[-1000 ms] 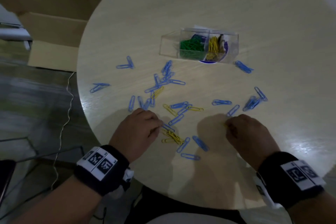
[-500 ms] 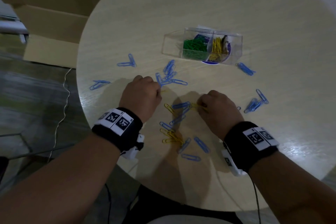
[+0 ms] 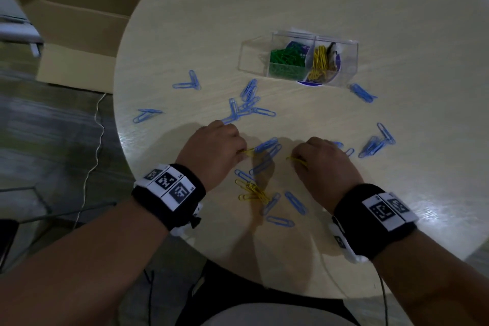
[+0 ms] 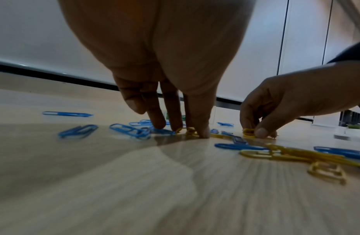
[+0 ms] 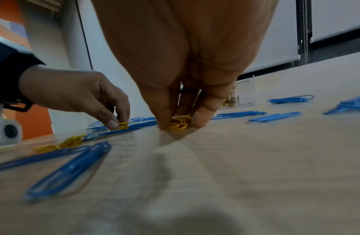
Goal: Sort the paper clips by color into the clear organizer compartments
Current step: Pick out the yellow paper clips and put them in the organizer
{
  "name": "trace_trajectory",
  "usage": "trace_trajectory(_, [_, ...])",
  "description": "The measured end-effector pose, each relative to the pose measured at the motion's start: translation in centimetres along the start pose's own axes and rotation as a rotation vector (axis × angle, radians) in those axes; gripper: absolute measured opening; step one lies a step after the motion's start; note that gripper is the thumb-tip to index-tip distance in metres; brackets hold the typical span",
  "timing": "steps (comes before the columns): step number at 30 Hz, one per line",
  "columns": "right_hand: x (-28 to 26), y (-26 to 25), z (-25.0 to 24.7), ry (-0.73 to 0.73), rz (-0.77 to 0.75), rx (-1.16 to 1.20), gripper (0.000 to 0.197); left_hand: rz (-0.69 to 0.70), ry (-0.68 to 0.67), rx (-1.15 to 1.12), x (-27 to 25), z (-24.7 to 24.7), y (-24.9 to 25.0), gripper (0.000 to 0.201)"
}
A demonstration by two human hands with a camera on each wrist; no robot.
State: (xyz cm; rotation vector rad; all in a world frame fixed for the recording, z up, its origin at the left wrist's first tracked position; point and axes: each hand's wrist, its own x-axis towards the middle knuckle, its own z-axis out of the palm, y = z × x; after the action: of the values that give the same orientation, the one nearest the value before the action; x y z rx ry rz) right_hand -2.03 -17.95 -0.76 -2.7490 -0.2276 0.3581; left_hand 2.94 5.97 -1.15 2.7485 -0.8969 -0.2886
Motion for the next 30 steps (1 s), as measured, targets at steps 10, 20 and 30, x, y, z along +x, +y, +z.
trace_trajectory(10, [-0.8,0.7,-0.8,-0.115,0.041,-0.046,0.012,-0.115,-0.175,0.258,0.1,-1.0,2.2,0.03])
trace_trajectory(20, [0.2,4.3,-6.4,0.24,0.327,0.396,0.003,-0.317,0.096,-0.367,6.3,-5.9,3.5,0.003])
trace_trajectory(30, [3.4,8.3,-10.0,0.389,0.431,0.569,0.009,-0.363,0.256,-0.41,19.9,-6.5,7.0,0.012])
